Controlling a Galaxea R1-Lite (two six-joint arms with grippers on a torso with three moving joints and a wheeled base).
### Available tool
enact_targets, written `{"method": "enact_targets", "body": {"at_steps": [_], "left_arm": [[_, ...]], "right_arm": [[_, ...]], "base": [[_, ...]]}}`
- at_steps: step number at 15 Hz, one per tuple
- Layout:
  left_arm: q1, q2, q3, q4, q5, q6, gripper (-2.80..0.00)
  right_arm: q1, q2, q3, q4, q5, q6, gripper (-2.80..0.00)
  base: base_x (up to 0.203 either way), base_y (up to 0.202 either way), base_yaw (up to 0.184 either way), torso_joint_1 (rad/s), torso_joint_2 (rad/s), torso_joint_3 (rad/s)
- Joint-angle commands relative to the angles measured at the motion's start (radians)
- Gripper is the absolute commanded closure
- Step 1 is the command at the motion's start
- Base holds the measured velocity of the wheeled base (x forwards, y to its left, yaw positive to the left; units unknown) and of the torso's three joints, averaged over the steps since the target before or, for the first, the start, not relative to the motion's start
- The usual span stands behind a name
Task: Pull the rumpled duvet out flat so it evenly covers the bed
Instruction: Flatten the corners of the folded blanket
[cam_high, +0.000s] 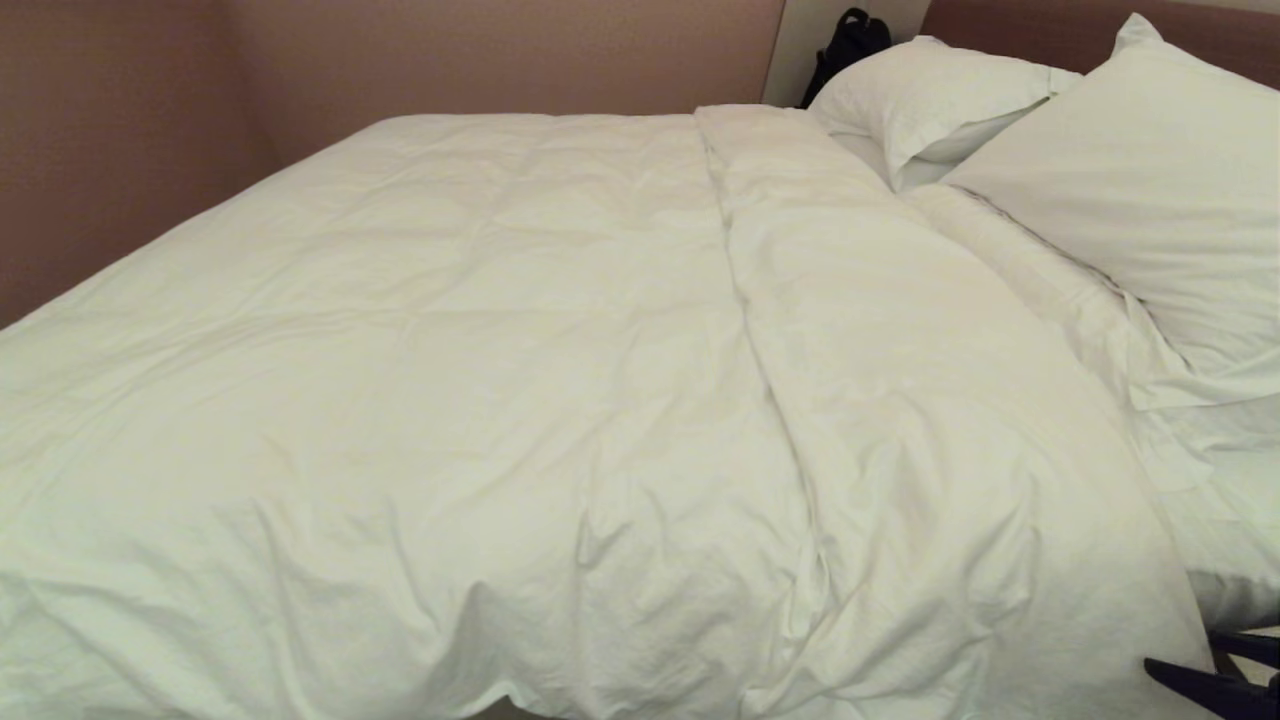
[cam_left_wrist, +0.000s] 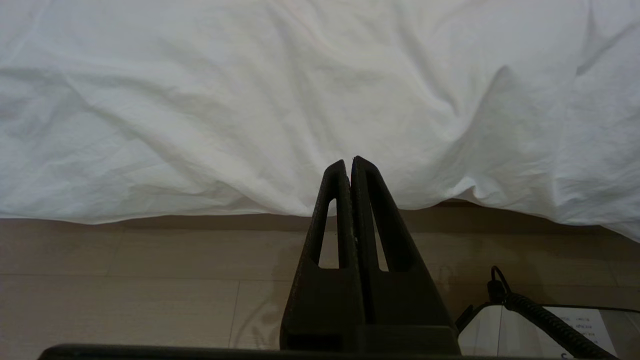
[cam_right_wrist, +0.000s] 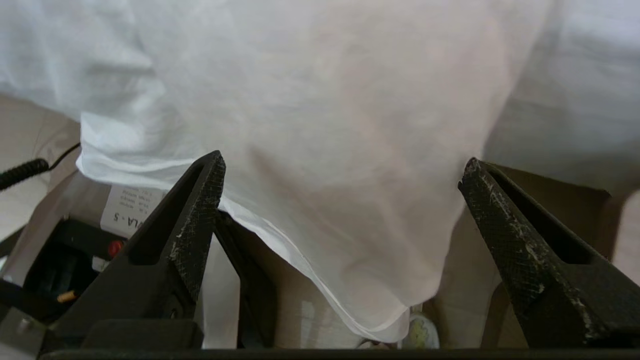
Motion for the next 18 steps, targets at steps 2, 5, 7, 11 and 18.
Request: {"method": "enact_targets", "body": {"at_steps": [2,5,7,11,18], "left_arm": [[0.0,0.0,0.0,0.001,0.0,-0.001,0.0],[0.0,0.0,0.0,0.001,0.0,-0.001,0.0],[0.0,0.0,0.0,0.001,0.0,-0.001,0.0],[0.0,0.0,0.0,0.001,0.0,-0.001,0.0],[0.0,0.0,0.0,0.001,0.0,-0.001,0.0]], "right_arm": [[0.029,0.024,0.005,-0.004,0.013,-0.036,-2.8],[0.053,0.04,0.005,-0.008,0.014,-0.036,-2.8],[0.064,0.079,0.002,-0.017,0.013,-0.037,-2.8],[0.064,0.164,0.008,-0.084,0.011,-0.037,-2.8],[0.064,0.295,0.011,-0.209,0.005,-0.032,-2.8]], "base": [[0.0,0.0,0.0,0.0,0.0,0.0],[0.0,0.0,0.0,0.0,0.0,0.0],[0.0,0.0,0.0,0.0,0.0,0.0],[0.0,0.0,0.0,0.0,0.0,0.0],[0.0,0.0,0.0,0.0,0.0,0.0]]}}
